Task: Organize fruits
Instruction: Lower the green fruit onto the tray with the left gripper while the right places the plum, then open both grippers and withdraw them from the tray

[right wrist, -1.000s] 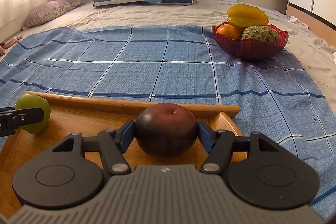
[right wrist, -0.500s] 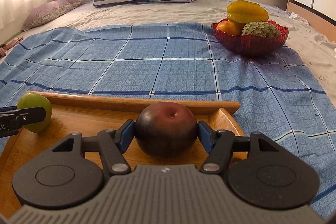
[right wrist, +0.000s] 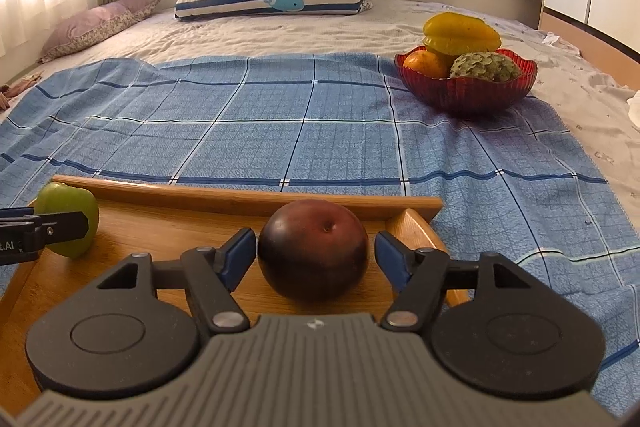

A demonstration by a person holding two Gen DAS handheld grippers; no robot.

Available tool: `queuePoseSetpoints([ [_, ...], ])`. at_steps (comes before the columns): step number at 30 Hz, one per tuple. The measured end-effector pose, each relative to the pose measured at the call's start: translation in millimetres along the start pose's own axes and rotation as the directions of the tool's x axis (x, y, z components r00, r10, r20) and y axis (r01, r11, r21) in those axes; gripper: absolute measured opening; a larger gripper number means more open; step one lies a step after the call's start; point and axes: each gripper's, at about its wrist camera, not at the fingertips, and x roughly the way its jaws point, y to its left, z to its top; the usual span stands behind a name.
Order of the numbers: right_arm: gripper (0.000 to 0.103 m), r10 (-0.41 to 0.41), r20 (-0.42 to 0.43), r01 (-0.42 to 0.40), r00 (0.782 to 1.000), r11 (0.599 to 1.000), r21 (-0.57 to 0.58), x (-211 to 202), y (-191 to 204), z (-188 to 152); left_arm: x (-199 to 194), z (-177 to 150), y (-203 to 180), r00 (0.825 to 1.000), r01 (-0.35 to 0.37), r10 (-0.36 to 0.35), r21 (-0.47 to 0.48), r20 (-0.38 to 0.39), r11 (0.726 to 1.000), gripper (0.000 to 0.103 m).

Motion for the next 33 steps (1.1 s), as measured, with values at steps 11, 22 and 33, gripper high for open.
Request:
queuePoseSetpoints([
  [11,0.091,0.035,0.070,-0.032,0.997,0.999,-0.044,-54.7,-6.7,-2.9,-35.7,-10.5,-2.3,0.998,0.051,-0.051,0.017,0.022,0.999,0.086],
  [22,0.101,0.096,0.116,-0.097,0.989,0.995,0.000,-87.2,-5.2,-22.5,-87.5,-30.4,-11.6,0.991,0.096,-0.102,0.079,0.081,0.992,0.092],
  [33,0.103,0.073,0.196,-0.083,0.978,0.996,0.041,-116.5,5.3,-60.7,-126.9,-55.8,-12.7,0.979,0.134,-0.146,0.087,0.143,0.987,0.095],
])
